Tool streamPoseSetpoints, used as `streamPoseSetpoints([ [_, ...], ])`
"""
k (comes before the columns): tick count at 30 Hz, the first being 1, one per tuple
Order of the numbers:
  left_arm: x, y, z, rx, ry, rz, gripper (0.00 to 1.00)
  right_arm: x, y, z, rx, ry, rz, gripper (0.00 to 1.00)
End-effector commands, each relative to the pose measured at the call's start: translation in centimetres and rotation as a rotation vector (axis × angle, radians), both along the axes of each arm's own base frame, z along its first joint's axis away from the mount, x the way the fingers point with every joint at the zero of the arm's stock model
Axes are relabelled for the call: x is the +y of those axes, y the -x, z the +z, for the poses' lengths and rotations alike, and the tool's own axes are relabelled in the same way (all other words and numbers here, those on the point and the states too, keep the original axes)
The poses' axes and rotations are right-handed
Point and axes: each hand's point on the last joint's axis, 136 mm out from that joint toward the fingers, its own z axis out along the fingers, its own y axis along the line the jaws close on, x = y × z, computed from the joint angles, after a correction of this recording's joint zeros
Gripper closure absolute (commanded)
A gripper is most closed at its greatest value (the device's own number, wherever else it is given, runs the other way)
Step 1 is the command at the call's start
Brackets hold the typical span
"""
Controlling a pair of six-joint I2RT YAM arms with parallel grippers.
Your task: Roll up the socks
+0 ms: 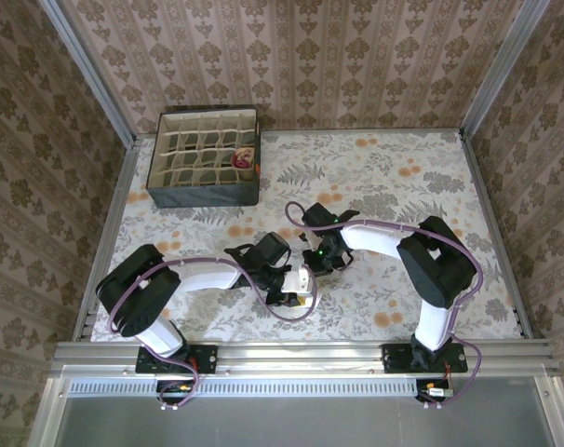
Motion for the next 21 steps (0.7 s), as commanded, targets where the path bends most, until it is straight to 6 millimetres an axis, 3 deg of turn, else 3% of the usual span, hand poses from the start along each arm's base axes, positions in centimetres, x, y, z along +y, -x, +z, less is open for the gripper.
streamPoseSetpoints([
  [1,1.5,2.7,-0.8,0.190,-0.084,-0.004,1.00,-3.8,-3.1,-0.6,-0.123,0.164,-0.075,1.00],
  [5,1.4,2.3,-1.1,0.305,-0.097,0.038,1.00,-4.2,-3.8,0.3,-0.170,0.145,-0.107,1.00],
  [10,1.2,1.1,-2.6,0.399,-0.213,0.102,1.00,-2.5,-4.1,2.3,-0.229,-0.005,-0.118,1.00],
  [12,1.0,0.8,-2.9,0.413,-0.234,0.116,1.00,-2.7,-4.0,2.9,-0.246,-0.021,-0.137,0.93],
  [14,0.9,0.5,-3.3,0.416,-0.253,0.130,1.00,-3.1,-3.9,4.0,-0.272,-0.035,-0.170,0.76],
  [17,0.9,-0.2,-3.8,0.413,-0.280,0.158,1.00,-4.0,-3.6,5.7,-0.308,-0.066,-0.226,0.60],
  [21,0.9,-1.2,-4.2,0.420,-0.294,0.200,1.00,-5.3,-2.5,7.5,-0.335,-0.114,-0.316,0.52],
])
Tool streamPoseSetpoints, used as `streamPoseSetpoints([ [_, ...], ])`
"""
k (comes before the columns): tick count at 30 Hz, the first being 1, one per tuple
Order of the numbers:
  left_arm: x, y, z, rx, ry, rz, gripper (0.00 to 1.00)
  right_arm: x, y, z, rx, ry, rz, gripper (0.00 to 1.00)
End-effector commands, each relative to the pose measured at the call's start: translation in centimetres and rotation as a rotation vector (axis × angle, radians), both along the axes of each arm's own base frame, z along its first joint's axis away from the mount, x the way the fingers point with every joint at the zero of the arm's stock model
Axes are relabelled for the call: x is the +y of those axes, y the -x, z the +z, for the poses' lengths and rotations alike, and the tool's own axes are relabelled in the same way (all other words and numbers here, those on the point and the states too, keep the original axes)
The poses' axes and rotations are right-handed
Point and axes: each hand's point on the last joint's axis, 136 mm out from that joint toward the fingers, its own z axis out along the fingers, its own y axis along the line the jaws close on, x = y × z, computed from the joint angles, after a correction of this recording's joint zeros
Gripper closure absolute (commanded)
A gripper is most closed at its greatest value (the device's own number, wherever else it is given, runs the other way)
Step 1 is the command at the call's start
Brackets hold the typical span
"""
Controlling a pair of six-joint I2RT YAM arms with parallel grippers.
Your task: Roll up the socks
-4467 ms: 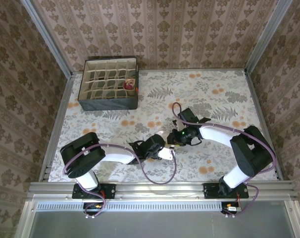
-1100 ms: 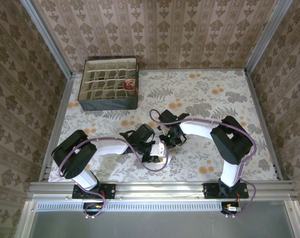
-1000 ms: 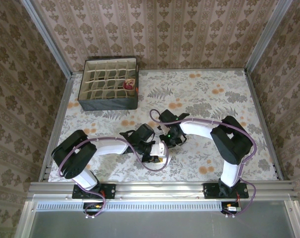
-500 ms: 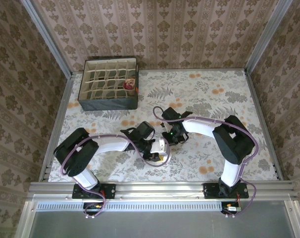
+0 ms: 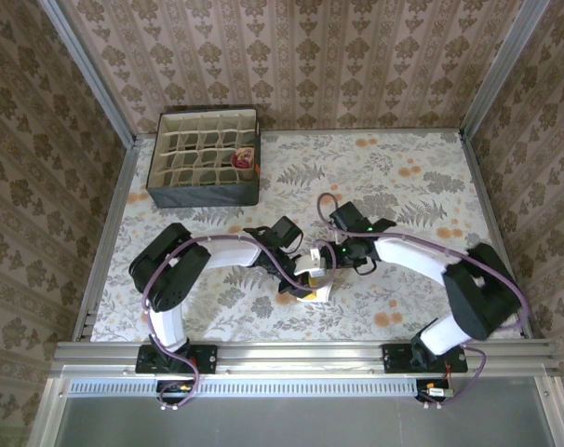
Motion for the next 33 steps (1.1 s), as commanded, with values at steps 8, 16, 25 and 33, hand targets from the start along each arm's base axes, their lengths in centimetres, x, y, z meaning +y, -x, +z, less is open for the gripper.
streamPoseSetpoints([
  [8,2.8,-0.2,-4.1,0.115,-0.246,0.106,1.00,-0.4,3.5,2.6,-0.038,-0.259,-0.191,0.45],
  [16,2.4,-1.0,-4.1,0.113,-0.240,0.120,1.00,1.5,5.3,0.9,0.026,-0.278,-0.152,0.45],
  [25,2.1,-1.6,-4.1,0.093,-0.222,0.138,1.00,3.6,5.5,-1.1,0.122,-0.224,-0.094,0.48],
  [33,2.1,-2.7,-3.6,-0.018,-0.190,0.148,0.89,3.3,5.6,-3.1,0.184,-0.145,-0.115,0.99],
])
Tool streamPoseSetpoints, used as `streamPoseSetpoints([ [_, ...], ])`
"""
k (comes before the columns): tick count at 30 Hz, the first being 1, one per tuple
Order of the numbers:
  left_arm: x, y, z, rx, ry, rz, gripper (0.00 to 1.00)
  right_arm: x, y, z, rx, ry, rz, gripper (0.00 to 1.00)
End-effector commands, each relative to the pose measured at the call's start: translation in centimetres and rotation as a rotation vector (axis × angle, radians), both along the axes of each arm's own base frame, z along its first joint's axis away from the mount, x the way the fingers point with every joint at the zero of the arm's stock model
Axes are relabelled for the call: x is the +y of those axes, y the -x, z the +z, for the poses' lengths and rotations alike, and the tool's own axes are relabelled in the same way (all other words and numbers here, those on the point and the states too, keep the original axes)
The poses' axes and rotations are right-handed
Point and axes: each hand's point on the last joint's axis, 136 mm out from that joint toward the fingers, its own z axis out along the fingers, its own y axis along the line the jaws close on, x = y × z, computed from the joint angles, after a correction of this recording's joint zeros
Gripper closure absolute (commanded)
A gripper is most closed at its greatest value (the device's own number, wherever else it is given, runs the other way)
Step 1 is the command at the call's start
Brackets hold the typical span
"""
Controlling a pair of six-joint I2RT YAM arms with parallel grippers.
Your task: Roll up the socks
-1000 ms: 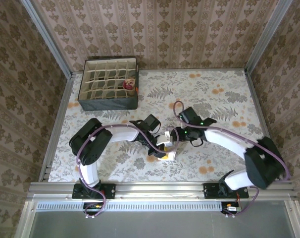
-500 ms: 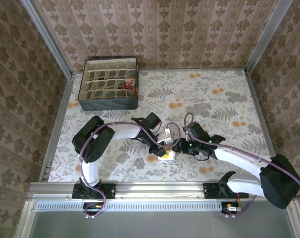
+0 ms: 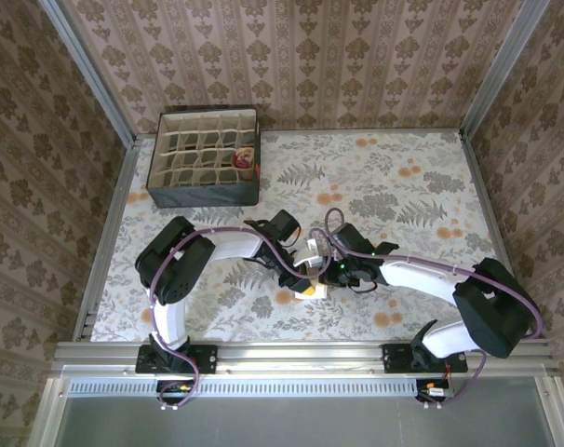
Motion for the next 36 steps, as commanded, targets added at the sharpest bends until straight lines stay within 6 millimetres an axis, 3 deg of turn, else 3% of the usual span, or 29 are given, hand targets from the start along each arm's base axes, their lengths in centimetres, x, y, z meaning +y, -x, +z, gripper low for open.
streamPoseSetpoints([
  [1,1.9,-1.6,-3.2,-0.176,-0.120,0.028,0.87,-0.3,0.9,-1.3,0.061,0.056,0.003,1.00],
  [9,1.9,-2.6,-0.5,-0.421,-0.002,0.026,0.72,-1.2,0.9,-2.0,0.081,0.126,-0.004,1.00],
  [14,2.3,-2.4,1.6,-0.587,0.083,0.009,0.66,-1.5,0.7,-2.2,0.088,0.144,-0.004,1.00],
  [23,3.6,-1.3,3.7,-0.813,0.135,-0.042,0.57,-1.3,0.3,-2.3,0.100,0.155,0.012,1.00],
  [31,4.2,-0.6,4.1,-1.098,0.073,-0.115,0.54,-1.0,0.1,-1.9,0.097,0.154,0.026,1.00],
  [36,3.8,0.0,2.4,-1.117,0.033,-0.192,0.53,-0.8,0.1,-2.1,0.111,0.152,0.035,1.00],
])
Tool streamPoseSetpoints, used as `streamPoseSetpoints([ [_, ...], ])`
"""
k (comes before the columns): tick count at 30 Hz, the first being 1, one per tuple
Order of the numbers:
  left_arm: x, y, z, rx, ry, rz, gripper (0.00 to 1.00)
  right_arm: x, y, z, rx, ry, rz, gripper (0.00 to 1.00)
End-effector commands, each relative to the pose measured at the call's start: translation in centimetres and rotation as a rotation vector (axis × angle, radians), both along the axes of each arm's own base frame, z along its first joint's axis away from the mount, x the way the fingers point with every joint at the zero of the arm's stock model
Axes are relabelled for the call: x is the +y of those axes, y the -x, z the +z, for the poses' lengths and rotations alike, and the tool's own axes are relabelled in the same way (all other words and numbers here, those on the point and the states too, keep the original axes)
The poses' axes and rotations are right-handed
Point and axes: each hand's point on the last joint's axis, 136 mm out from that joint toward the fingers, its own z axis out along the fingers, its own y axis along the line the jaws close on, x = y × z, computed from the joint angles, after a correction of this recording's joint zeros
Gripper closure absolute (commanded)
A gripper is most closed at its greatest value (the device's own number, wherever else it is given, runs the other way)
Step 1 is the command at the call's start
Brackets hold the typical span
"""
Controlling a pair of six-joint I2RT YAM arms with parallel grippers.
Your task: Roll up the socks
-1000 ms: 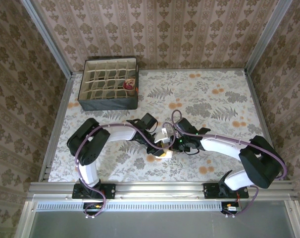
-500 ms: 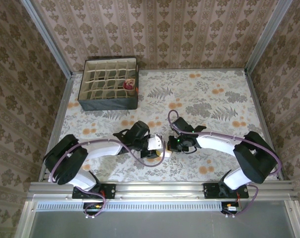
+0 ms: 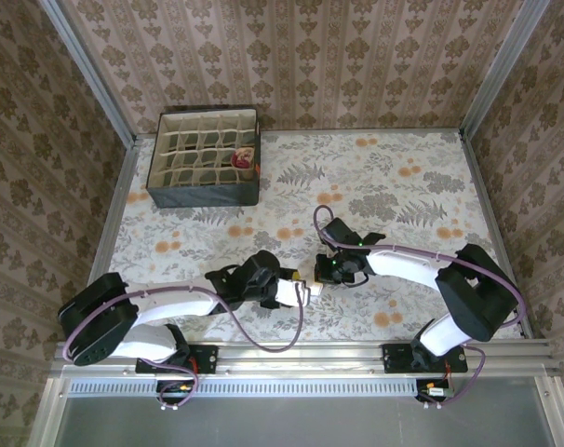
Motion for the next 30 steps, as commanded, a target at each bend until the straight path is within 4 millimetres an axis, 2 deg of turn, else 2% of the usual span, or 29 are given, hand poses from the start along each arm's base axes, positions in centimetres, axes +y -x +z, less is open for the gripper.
streamPoseSetpoints([
  [1,0.0,-0.6,-1.2,-0.079,-0.063,-0.011,0.53,-1.3,0.7,-1.2,0.051,0.077,0.005,1.00],
  [7,-0.9,-0.4,-2.6,-0.058,-0.094,-0.041,0.53,-1.1,0.9,-1.5,0.068,0.075,0.014,1.00],
  [10,-0.9,-0.5,-4.1,-0.033,-0.150,-0.044,0.55,-0.9,0.8,-1.6,0.077,0.072,0.019,1.00],
  [14,-0.6,-0.5,-5.4,0.034,-0.214,-0.019,0.68,-0.8,0.5,-1.3,0.079,0.062,0.022,1.00],
  [19,-0.2,-0.2,-5.7,0.200,-0.264,0.017,0.85,-1.1,-0.7,0.0,0.049,0.041,0.012,1.00],
  [22,-0.3,0.0,-5.7,0.312,-0.276,0.049,0.90,-1.4,-1.6,1.3,0.011,0.024,-0.001,0.90],
  [26,-0.6,-0.3,-5.4,0.478,-0.263,0.127,0.91,-2.4,-2.7,3.6,-0.067,0.019,-0.044,0.61],
  [29,-1.0,-0.6,-5.2,0.605,-0.246,0.190,0.92,-3.5,-3.1,4.8,-0.112,0.019,-0.095,0.52],
  [30,-1.1,-0.8,-5.1,0.641,-0.241,0.210,0.92,-3.8,-3.2,5.7,-0.140,0.003,-0.114,0.50],
])
